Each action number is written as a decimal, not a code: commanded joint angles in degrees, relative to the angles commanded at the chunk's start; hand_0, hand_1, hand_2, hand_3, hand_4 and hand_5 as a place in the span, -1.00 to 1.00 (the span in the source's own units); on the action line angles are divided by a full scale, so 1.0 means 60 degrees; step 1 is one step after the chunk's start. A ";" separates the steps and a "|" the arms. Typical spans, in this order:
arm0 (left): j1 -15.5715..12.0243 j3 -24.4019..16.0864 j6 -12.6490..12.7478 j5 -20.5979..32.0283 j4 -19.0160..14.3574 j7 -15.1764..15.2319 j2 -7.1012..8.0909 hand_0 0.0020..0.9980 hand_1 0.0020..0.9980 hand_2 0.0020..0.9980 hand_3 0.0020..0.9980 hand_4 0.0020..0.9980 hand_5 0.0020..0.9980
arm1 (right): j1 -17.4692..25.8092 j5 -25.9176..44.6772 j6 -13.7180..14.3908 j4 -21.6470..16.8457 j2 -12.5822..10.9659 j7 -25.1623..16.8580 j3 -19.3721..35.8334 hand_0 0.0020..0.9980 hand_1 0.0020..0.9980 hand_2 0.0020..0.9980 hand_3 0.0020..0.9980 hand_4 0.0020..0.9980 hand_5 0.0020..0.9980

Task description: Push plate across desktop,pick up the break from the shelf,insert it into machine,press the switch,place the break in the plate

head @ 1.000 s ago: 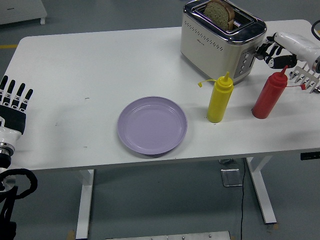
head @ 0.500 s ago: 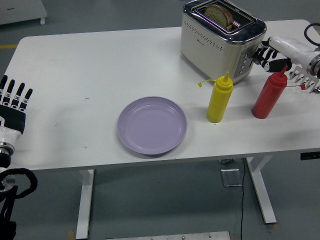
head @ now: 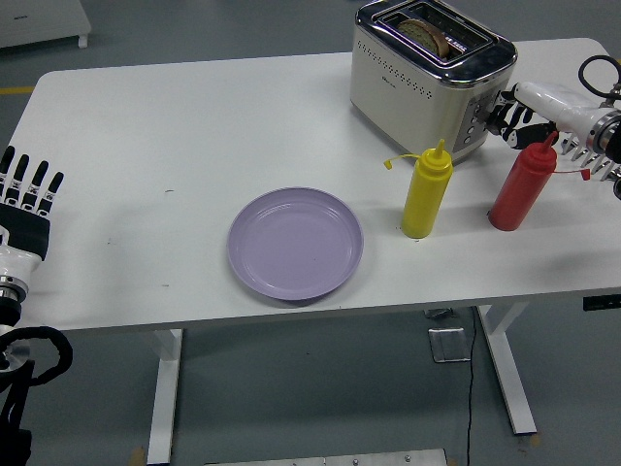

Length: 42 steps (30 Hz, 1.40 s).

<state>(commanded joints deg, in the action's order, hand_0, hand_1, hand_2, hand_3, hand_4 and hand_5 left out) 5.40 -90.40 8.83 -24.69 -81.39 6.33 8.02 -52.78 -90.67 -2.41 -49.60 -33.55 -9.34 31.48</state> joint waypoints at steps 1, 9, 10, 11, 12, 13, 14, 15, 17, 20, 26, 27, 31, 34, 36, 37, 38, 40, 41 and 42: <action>0.0000 0.0000 0.0001 0.0000 0.0001 0.0000 0.0000 0.65 0.75 0.89 0.66 0.23 1.00 | -0.0004 -0.0002 0.0003 0.0025 0.0010 -0.0002 0.0010 0.05 0.06 0.20 0.13 -0.30 -0.70; 0.0001 0.0009 0.0005 -0.0002 0.0008 0.0004 0.0003 0.65 0.75 0.89 0.66 0.23 1.00 | -0.0029 -0.0025 0.0027 0.0030 -0.0015 -0.0008 0.0211 0.05 0.06 0.20 0.12 -0.32 -0.73; 0.0000 0.0012 0.0005 -0.0002 0.0009 0.0004 0.0003 0.65 0.75 0.89 0.66 0.23 1.00 | -0.0028 -0.0029 0.0029 0.0024 -0.0020 -0.0008 0.0231 0.05 0.06 0.20 0.12 -0.32 -0.73; -0.0002 0.0015 0.0005 -0.0002 0.0012 0.0005 0.0001 0.65 0.75 0.89 0.66 0.23 1.00 | -0.0022 -0.0038 0.0032 0.0014 -0.0028 -0.0007 0.0280 0.05 0.06 0.20 0.12 -0.34 -0.73; -0.0003 0.0017 0.0006 -0.0001 0.0013 0.0005 0.0000 0.65 0.75 0.89 0.66 0.23 1.00 | -0.0018 -0.0044 0.0034 0.0007 -0.0033 -0.0007 0.0316 0.05 0.06 0.20 0.12 -0.34 -0.73; -0.0005 0.0018 0.0006 -0.0001 0.0014 0.0006 -0.0001 0.65 0.75 0.89 0.66 0.23 1.00 | -0.0013 -0.0050 0.0038 0.0000 -0.0038 -0.0007 0.0355 0.05 0.06 0.20 0.12 -0.34 -0.73; -0.0007 0.0020 0.0005 -0.0001 0.0014 0.0007 -0.0001 0.65 0.75 0.89 0.66 0.23 1.00 | -0.0007 -0.0055 0.0042 -0.0008 -0.0042 -0.0007 0.0398 0.05 0.06 0.20 0.12 -0.34 -0.73; -0.0009 0.0022 0.0005 -0.0001 0.0014 0.0007 -0.0001 0.65 0.75 0.89 0.66 0.23 1.00 | -0.0001 -0.0060 0.0046 -0.0017 -0.0048 -0.0007 0.0443 0.05 0.06 0.20 0.12 -0.34 -0.73; -0.0011 0.0028 0.0004 0.0001 0.0014 0.0008 -0.0001 0.65 0.75 0.89 0.66 0.23 1.00 | 0.0012 -0.0073 0.0052 -0.0040 -0.0065 -0.0005 0.0542 0.05 0.06 0.20 0.12 -0.35 -0.74; -0.0018 0.0038 0.0003 0.0005 0.0012 0.0009 -0.0002 0.65 0.75 0.89 0.66 0.23 1.00 | 0.0041 -0.0088 0.0055 -0.0080 -0.0098 -0.0001 0.0697 0.05 0.06 0.20 0.12 -0.35 -0.74; -0.0046 0.0039 0.0003 0.0011 0.0003 0.0012 -0.0004 0.65 0.75 0.89 0.66 0.23 1.00 | 0.0169 -0.0090 0.0017 -0.0231 -0.0211 0.0044 0.1198 0.05 0.06 0.20 0.12 -0.36 -0.75; -0.0050 0.0039 0.0002 0.0012 0.0001 0.0013 -0.0002 0.65 0.75 0.89 0.66 0.23 1.00 | 0.0206 -0.0077 -0.0002 -0.0275 -0.0245 0.0064 0.1329 0.05 0.06 0.20 0.12 -0.36 -0.75; -0.0071 0.0034 0.0002 0.0014 -0.0006 0.0016 0.0012 0.65 0.75 0.89 0.66 0.23 1.00 | 0.0354 0.0024 -0.0088 -0.0457 -0.0379 0.0140 0.1832 0.05 0.06 0.20 0.13 -0.36 -0.75; -0.0087 0.0033 0.0002 0.0016 -0.0008 0.0017 0.0016 0.65 0.75 0.89 0.66 0.23 1.00 | 0.0473 0.0159 -0.0164 -0.0596 -0.0472 0.0217 0.2202 0.05 0.06 0.20 0.13 -0.36 -0.75; -0.0094 0.0039 0.0001 0.0017 -0.0010 0.0017 0.0017 0.65 0.75 0.89 0.66 0.24 1.00 | 0.0571 0.0315 -0.0226 -0.0710 -0.0542 0.0293 0.2489 0.06 0.07 0.21 0.16 -0.34 -0.76; -0.0096 0.0041 0.0001 0.0017 -0.0010 0.0017 0.0018 0.65 0.75 0.89 0.66 0.24 1.00 | 0.0615 0.0402 -0.0245 -0.0759 -0.0569 0.0332 0.2616 0.06 0.07 0.21 0.16 -0.34 -0.76; -0.0098 0.0043 0.0001 0.0017 -0.0010 0.0017 0.0018 0.65 0.75 0.89 0.66 0.24 1.00 | 0.0653 0.0500 -0.0259 -0.0800 -0.0592 0.0374 0.2730 0.06 0.07 0.21 0.16 -0.34 -0.76; -0.0100 0.0050 0.0001 0.0017 -0.0011 0.0018 0.0022 0.65 0.75 0.89 0.66 0.24 1.00 | 0.0752 0.0888 -0.0289 -0.0904 -0.0640 0.0539 0.3032 0.06 0.07 0.21 0.16 -0.34 -0.76; -0.0100 0.0052 0.0000 0.0017 -0.0012 0.0019 0.0024 0.65 0.75 0.89 0.66 0.24 1.00 | 0.0785 0.1063 -0.0300 -0.0940 -0.0656 0.0607 0.3133 0.17 0.19 0.33 0.47 -0.22 -0.68; -0.0099 0.0055 0.0000 0.0017 -0.0013 0.0019 0.0026 0.65 0.75 0.89 0.66 0.24 1.00 | 0.0832 0.1332 -0.0312 -0.0993 -0.0675 0.0721 0.3272 0.17 0.19 0.33 0.47 -0.22 -0.68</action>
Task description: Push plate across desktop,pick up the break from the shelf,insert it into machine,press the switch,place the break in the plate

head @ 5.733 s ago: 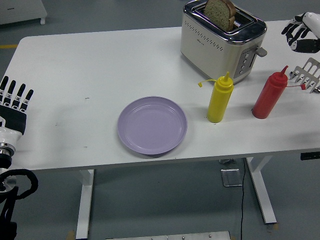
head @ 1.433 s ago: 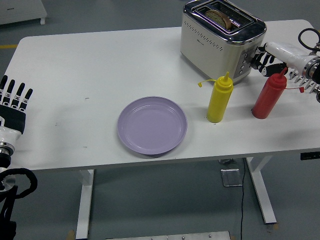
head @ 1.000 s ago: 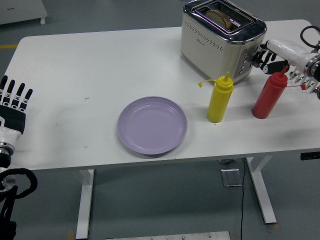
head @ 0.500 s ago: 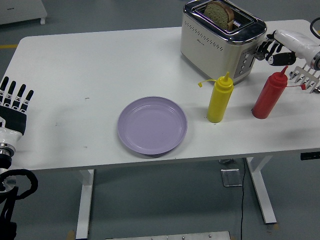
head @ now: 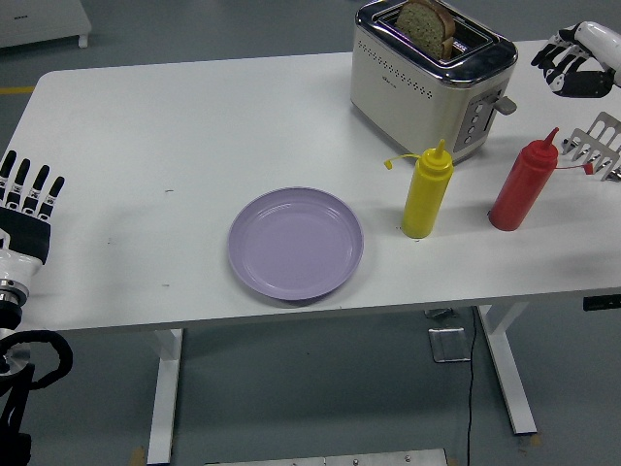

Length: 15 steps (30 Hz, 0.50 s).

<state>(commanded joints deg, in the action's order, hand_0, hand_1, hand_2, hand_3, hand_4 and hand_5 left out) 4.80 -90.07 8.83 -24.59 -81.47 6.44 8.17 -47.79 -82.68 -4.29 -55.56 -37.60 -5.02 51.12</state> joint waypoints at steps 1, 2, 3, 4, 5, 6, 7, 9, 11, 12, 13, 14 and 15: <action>0.0000 0.0002 0.0000 0.0000 -0.0001 0.0000 0.0001 0.65 0.75 0.89 0.66 0.24 1.00 | 0.0028 0.0213 -0.0007 -0.0032 -0.0012 0.0069 0.0084 0.17 0.19 0.33 0.47 -0.22 -0.68; 0.0000 0.0002 0.0000 -0.0001 -0.0001 0.0001 0.0003 0.65 0.75 0.89 0.66 0.24 1.00 | 0.0058 0.0422 0.0006 -0.0067 -0.0022 0.0141 0.0177 0.17 0.19 0.33 0.47 -0.22 -0.68; -0.0002 0.0001 0.0001 -0.0003 0.0000 0.0001 0.0004 0.65 0.75 0.89 0.66 0.24 1.00 | 0.0094 0.0695 0.0045 -0.0111 -0.0034 0.0230 0.0295 0.17 0.19 0.33 0.47 -0.22 -0.68; -0.0003 0.0000 0.0001 -0.0005 0.0000 0.0001 0.0006 0.65 0.75 0.89 0.66 0.24 1.00 | 0.0128 0.1031 0.0091 -0.0157 -0.0046 0.0321 0.0408 0.17 0.19 0.33 0.47 -0.22 -0.68; -0.0003 -0.0002 0.0001 -0.0006 0.0000 0.0002 0.0008 0.65 0.75 0.89 0.67 0.24 1.00 | 0.0158 0.1344 0.0139 -0.0199 -0.0057 0.0406 0.0507 0.37 0.38 0.51 0.66 0.00 -0.49; -0.0002 -0.0003 0.0001 -0.0007 0.0000 0.0002 0.0008 0.65 0.75 0.89 0.67 0.24 1.00 | 0.0182 0.1636 0.0194 -0.0236 -0.0066 0.0470 0.0585 0.37 0.38 0.51 0.66 0.00 -0.49; -0.0001 -0.0004 0.0000 -0.0009 0.0000 0.0003 0.0009 0.65 0.75 0.89 0.67 0.24 1.00 | 0.0207 0.1995 0.0256 -0.0275 -0.0075 0.0534 0.0667 0.37 0.38 0.51 0.66 0.00 -0.49; 0.0006 -0.0002 0.0000 -0.0010 0.0000 0.0003 0.0006 0.65 0.75 0.89 0.67 0.24 1.00 | 0.0243 0.2567 0.0376 -0.0337 -0.0083 0.0591 0.0782 0.37 0.38 0.51 0.66 0.00 -0.49; 0.0018 0.0004 -0.0002 -0.0011 -0.0002 0.0002 0.0008 0.65 0.75 0.89 0.67 0.23 1.00 | 0.0271 0.3209 0.0529 -0.0402 -0.0084 0.0615 0.0896 0.56 0.51 0.65 0.74 0.18 -0.38; 0.0023 0.0005 -0.0003 -0.0012 -0.0003 0.0002 0.0009 0.65 0.75 0.89 0.67 0.23 1.00 | 0.0279 0.3455 0.0585 -0.0428 -0.0084 0.0623 0.0938 0.56 0.51 0.65 0.74 0.18 -0.38; 0.0027 0.0005 -0.0003 -0.0012 -0.0003 0.0003 0.0010 0.65 0.75 0.89 0.67 0.23 1.00 | 0.0286 0.3748 0.0641 -0.0458 -0.0083 0.0633 0.0984 0.56 0.51 0.65 0.74 0.18 -0.38; 0.0030 0.0005 -0.0003 -0.0012 -0.0003 0.0003 0.0010 0.65 0.75 0.89 0.67 0.23 1.00 | 0.0291 0.4002 0.0680 -0.0485 -0.0082 0.0642 0.1025 0.56 0.51 0.65 0.74 0.18 -0.38; 0.0032 0.0004 -0.0003 -0.0012 -0.0003 0.0003 0.0010 0.65 0.75 0.89 0.67 0.23 1.00 | 0.0295 0.4292 0.0716 -0.0516 -0.0079 0.0651 0.1070 0.56 0.51 0.65 0.74 0.18 -0.38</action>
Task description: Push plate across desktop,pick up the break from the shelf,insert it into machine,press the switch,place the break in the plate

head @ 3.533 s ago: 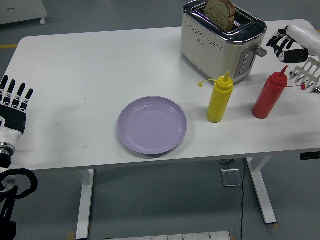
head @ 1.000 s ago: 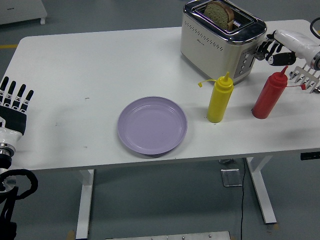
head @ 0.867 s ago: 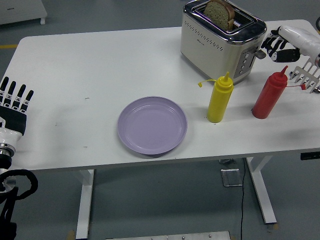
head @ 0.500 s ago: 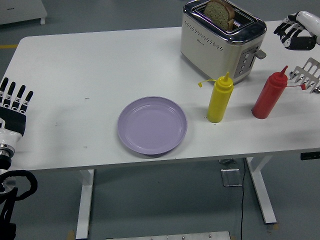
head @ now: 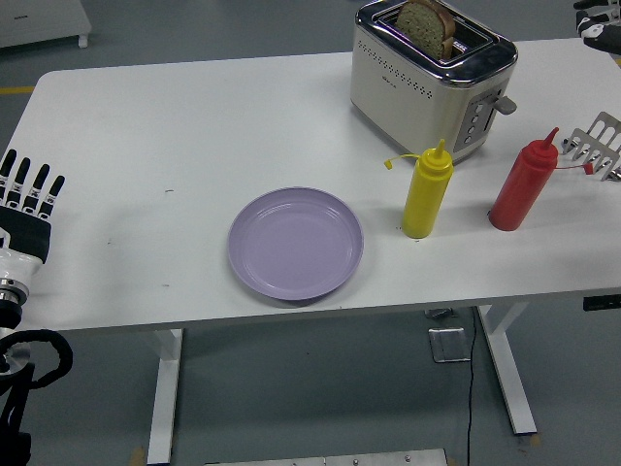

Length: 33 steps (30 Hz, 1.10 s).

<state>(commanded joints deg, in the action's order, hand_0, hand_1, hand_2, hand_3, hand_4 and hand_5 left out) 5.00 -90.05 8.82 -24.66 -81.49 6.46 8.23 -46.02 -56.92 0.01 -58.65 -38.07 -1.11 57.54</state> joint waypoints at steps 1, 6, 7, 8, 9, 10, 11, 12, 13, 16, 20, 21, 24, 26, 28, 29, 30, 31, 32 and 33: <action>0.0001 0.0000 0.0000 -0.0001 0.0000 0.0000 0.0000 0.65 0.75 0.89 0.67 0.23 1.00 | 0.0001 0.0243 0.0022 -0.0031 0.0002 0.0005 0.0043 0.56 0.51 0.65 0.74 0.18 -0.38; 0.0007 -0.0006 0.0000 -0.0001 0.0000 0.0003 0.0000 0.65 0.75 0.89 0.67 0.23 1.00 | 0.0001 0.1501 -0.0032 -0.0135 0.0040 0.0045 0.0288 0.70 0.63 0.73 0.84 0.25 -0.37; 0.0008 -0.0008 0.0000 -0.0001 0.0000 0.0003 0.0000 0.65 0.75 0.89 0.67 0.23 1.00 | 0.0003 0.1718 -0.0056 -0.0145 0.0051 0.0057 0.0338 0.70 0.63 0.73 0.84 0.25 -0.37; 0.0008 -0.0008 0.0000 -0.0002 -0.0001 0.0003 0.0000 0.66 0.75 0.89 0.67 0.23 1.00 | 0.0005 0.1882 -0.0073 -0.0151 0.0063 0.0070 0.0384 0.75 0.68 0.75 0.85 0.28 -0.34; 0.0008 -0.0009 0.0000 -0.0002 -0.0001 0.0002 0.0001 0.66 0.75 0.89 0.67 0.23 1.00 | 0.0009 0.2203 -0.0099 -0.0161 0.0086 0.0098 0.0473 0.75 0.68 0.75 0.85 0.28 -0.34; 0.0008 -0.0010 0.0000 -0.0002 -0.0002 0.0002 0.0001 0.66 0.75 0.89 0.67 0.23 1.00 | 0.0011 0.2472 -0.0112 -0.0167 0.0104 0.0120 0.0536 0.75 0.68 0.75 0.85 0.28 -0.34; 0.0008 -0.0011 0.0001 -0.0003 -0.0003 0.0002 0.0002 0.66 0.75 0.89 0.67 0.23 1.00 | 0.0013 0.2738 -0.0123 -0.0172 0.0117 0.0136 0.0586 0.75 0.68 0.75 0.85 0.28 -0.34; 0.0008 -0.0011 0.0001 -0.0003 -0.0003 0.0002 0.0002 0.66 0.75 0.89 0.67 0.23 1.00 | 0.0010 0.3001 -0.0120 -0.0184 0.0137 0.0159 0.0645 0.75 0.68 0.75 0.85 0.28 -0.34; 0.0008 -0.0012 0.0001 -0.0002 -0.0003 0.0002 0.0002 0.66 0.75 0.89 0.67 0.23 1.00 | 0.0007 0.3229 -0.0115 -0.0193 0.0152 0.0177 0.0689 0.75 0.68 0.75 0.85 0.28 -0.34; 0.0009 -0.0012 0.0000 -0.0003 -0.0004 0.0002 0.0003 0.66 0.75 0.89 0.67 0.23 1.00 | -0.0025 0.3902 -0.0071 -0.0264 0.0210 0.0212 0.0801 0.77 0.70 0.74 0.83 0.32 -0.32; 0.0013 -0.0013 0.0001 -0.0001 -0.0002 0.0002 0.0005 0.66 0.75 0.89 0.67 0.23 1.00 | -0.0139 0.4427 0.0055 -0.0419 0.0339 0.0239 0.0891 0.82 0.71 0.75 0.85 0.39 -0.34; 0.0015 -0.0012 0.0000 -0.0001 -0.0002 0.0001 0.0007 0.66 0.75 0.89 0.67 0.23 1.00 | -0.0184 0.4398 0.0104 -0.0453 0.0383 0.0238 0.0897 0.82 0.71 0.75 0.85 0.39 -0.34; 0.0022 -0.0007 0.0000 0.0000 -0.0001 0.0001 0.0009 0.66 0.75 0.89 0.67 0.23 1.00 | -0.0387 0.3957 0.0283 -0.0481 0.0550 0.0225 0.0848 0.82 0.71 0.75 0.85 0.39 -0.34; 0.0025 -0.0001 0.0000 0.0002 0.0000 0.0000 0.0008 0.66 0.75 0.89 0.67 0.23 1.00 | -0.0563 0.3563 0.0391 -0.0436 0.0680 0.0232 0.0767 0.87 0.75 0.79 0.88 0.56 -0.38; 0.0025 0.0002 0.0000 0.0003 0.0000 0.0000 0.0009 0.66 0.75 0.89 0.67 0.23 1.00 | -0.0742 0.3199 0.0468 -0.0353 0.0803 0.0259 0.0661 0.87 0.75 0.79 0.88 0.56 -0.38; 0.0024 0.0003 0.0000 0.0004 0.0000 0.0000 0.0010 0.66 0.75 0.89 0.67 0.23 1.00 | -0.0821 0.3018 0.0497 -0.0311 0.0857 0.0273 0.0611 0.87 0.75 0.79 0.88 0.56 -0.38; 0.0022 0.0001 0.0001 0.0005 0.0000 0.0000 0.0011 0.66 0.75 0.89 0.67 0.23 1.00 | -0.0947 0.2799 0.0525 -0.0227 0.0945 0.0301 0.0529 0.87 0.75 0.79 0.88 0.56 -0.38; 0.0019 0.0000 0.0001 0.0007 -0.0001 0.0001 0.0012 0.66 0.75 0.89 0.67 0.23 1.00 | -0.1052 0.2591 0.0547 -0.0152 0.1021 0.0325 0.0457 0.87 0.75 0.79 0.88 0.56 -0.38; 0.0016 -0.0002 0.0001 0.0008 -0.0001 0.0001 0.0014 0.66 0.75 0.89 0.67 0.23 1.00 | -0.1182 0.2357 0.0577 -0.0044 0.1122 0.0354 0.0359 0.88 0.78 0.85 0.90 0.65 -0.39; 0.0014 -0.0003 0.0001 0.0008 -0.0002 0.0001 0.0017 0.66 0.75 0.89 0.67 0.23 1.00 | -0.1309 0.2125 0.0602 0.0067 0.1219 0.0387 0.0254 0.88 0.78 0.85 0.90 0.65 -0.39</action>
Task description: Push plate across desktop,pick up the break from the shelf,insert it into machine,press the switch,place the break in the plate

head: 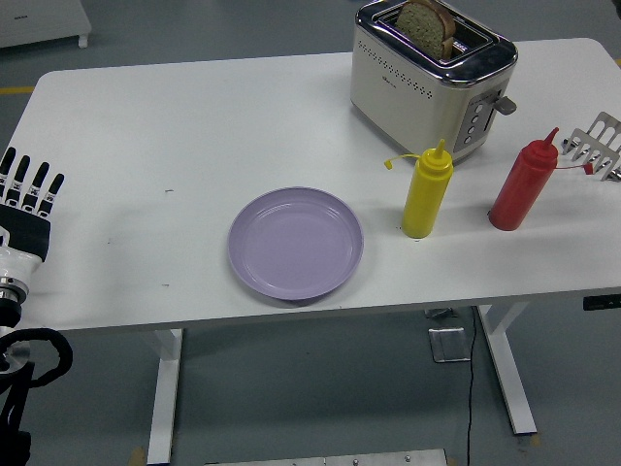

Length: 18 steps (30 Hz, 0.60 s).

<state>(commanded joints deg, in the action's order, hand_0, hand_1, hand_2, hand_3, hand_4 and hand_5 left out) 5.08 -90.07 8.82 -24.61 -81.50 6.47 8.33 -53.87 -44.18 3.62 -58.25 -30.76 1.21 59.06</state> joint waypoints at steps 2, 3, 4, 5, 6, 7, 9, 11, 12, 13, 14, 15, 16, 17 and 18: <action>-0.0004 -0.0002 0.0001 0.0001 -0.0001 0.0000 0.0003 0.66 0.75 0.89 0.67 0.23 1.00 | -0.0249 -0.0446 0.0042 0.0237 0.0192 0.0074 -0.0239 0.88 0.78 0.85 0.90 0.65 -0.39; -0.0006 -0.0002 0.0001 0.0003 0.0000 0.0000 0.0005 0.66 0.75 0.89 0.67 0.23 1.00 | -0.0358 -0.0667 0.0058 0.0346 0.0277 0.0109 -0.0356 0.88 0.78 0.85 0.90 0.65 -0.39; -0.0008 -0.0002 0.0002 0.0004 0.0000 -0.0001 0.0005 0.66 0.75 0.89 0.67 0.23 1.00 | -0.0486 -0.0897 0.0078 0.0478 0.0377 0.0155 -0.0497 0.88 0.78 0.85 0.90 0.65 -0.39; -0.0011 -0.0001 0.0002 0.0006 0.0001 -0.0001 0.0005 0.66 0.75 0.89 0.67 0.23 1.00 | -0.0618 -0.1166 0.0097 0.0617 0.0481 0.0203 -0.0659 0.88 0.78 0.85 0.90 0.65 -0.39; -0.0013 0.0001 0.0003 0.0008 0.0002 -0.0002 0.0004 0.65 0.75 0.89 0.67 0.23 1.00 | -0.0744 -0.1415 0.0100 0.0754 0.0580 0.0250 -0.0816 0.87 0.78 0.86 0.89 0.63 -0.41; -0.0016 0.0004 0.0003 0.0009 0.0003 -0.0002 0.0004 0.65 0.75 0.89 0.67 0.23 1.00 | -0.0883 -0.1690 0.0092 0.0905 0.0689 0.0307 -0.0985 0.87 0.78 0.86 0.89 0.63 -0.41; -0.0021 0.0010 0.0003 0.0011 0.0004 -0.0003 0.0004 0.65 0.75 0.89 0.67 0.23 1.00 | -0.1069 -0.2094 0.0071 0.1108 0.0840 0.0393 -0.1226 0.87 0.78 0.86 0.89 0.63 -0.41; -0.0030 0.0021 0.0005 0.0013 0.0005 -0.0003 0.0006 0.65 0.75 0.89 0.67 0.23 1.00 | -0.1364 -0.2669 0.0059 0.1448 0.1095 0.0528 -0.1611 0.87 0.78 0.86 0.89 0.63 -0.41; -0.0033 0.0025 0.0005 0.0014 0.0006 -0.0003 0.0008 0.65 0.75 0.89 0.67 0.23 1.00 | -0.1481 -0.2976 0.0066 0.1592 0.1201 0.0578 -0.1784 0.87 0.80 0.86 0.89 0.62 -0.36; -0.0036 0.0031 0.0006 0.0015 0.0006 -0.0005 0.0012 0.65 0.75 0.89 0.67 0.23 1.00 | -0.1612 -0.3264 0.0110 0.1749 0.1325 0.0646 -0.1965 0.87 0.80 0.86 0.89 0.62 -0.36; -0.0039 0.0036 0.0006 0.0015 0.0007 -0.0006 0.0016 0.65 0.75 0.89 0.67 0.23 1.00 | -0.1705 -0.3513 0.0147 0.1861 0.1415 0.0697 -0.2109 0.87 0.80 0.86 0.89 0.62 -0.36; -0.0044 0.0040 0.0010 0.0014 0.0010 -0.0009 0.0021 0.65 0.75 0.89 0.67 0.23 1.00 | -0.1851 -0.3826 0.0203 0.2036 0.1564 0.0778 -0.2319 0.87 0.80 0.86 0.89 0.62 -0.36; -0.0048 0.0044 0.0012 0.0014 0.0014 -0.0012 0.0024 0.65 0.75 0.89 0.67 0.23 1.00 | -0.1960 -0.4080 0.0235 0.2166 0.1682 0.0847 -0.2479 0.87 0.80 0.86 0.89 0.62 -0.36; -0.0054 0.0046 0.0013 0.0013 0.0017 -0.0014 0.0026 0.65 0.75 0.89 0.67 0.23 1.00 | -0.2061 -0.4360 0.0262 0.2289 0.1799 0.0913 -0.2629 0.87 0.80 0.86 0.89 0.62 -0.36; -0.0064 0.0048 0.0013 0.0010 0.0019 -0.0015 0.0029 0.65 0.75 0.89 0.67 0.23 1.00 | -0.2153 -0.4600 0.0280 0.2405 0.1919 0.0978 -0.2756 0.89 0.81 0.86 0.89 0.62 -0.36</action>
<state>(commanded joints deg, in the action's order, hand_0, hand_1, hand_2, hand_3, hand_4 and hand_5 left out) 4.70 -89.78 8.90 -24.55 -81.39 6.38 8.50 -66.79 -71.78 5.30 -43.82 -19.24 7.08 42.52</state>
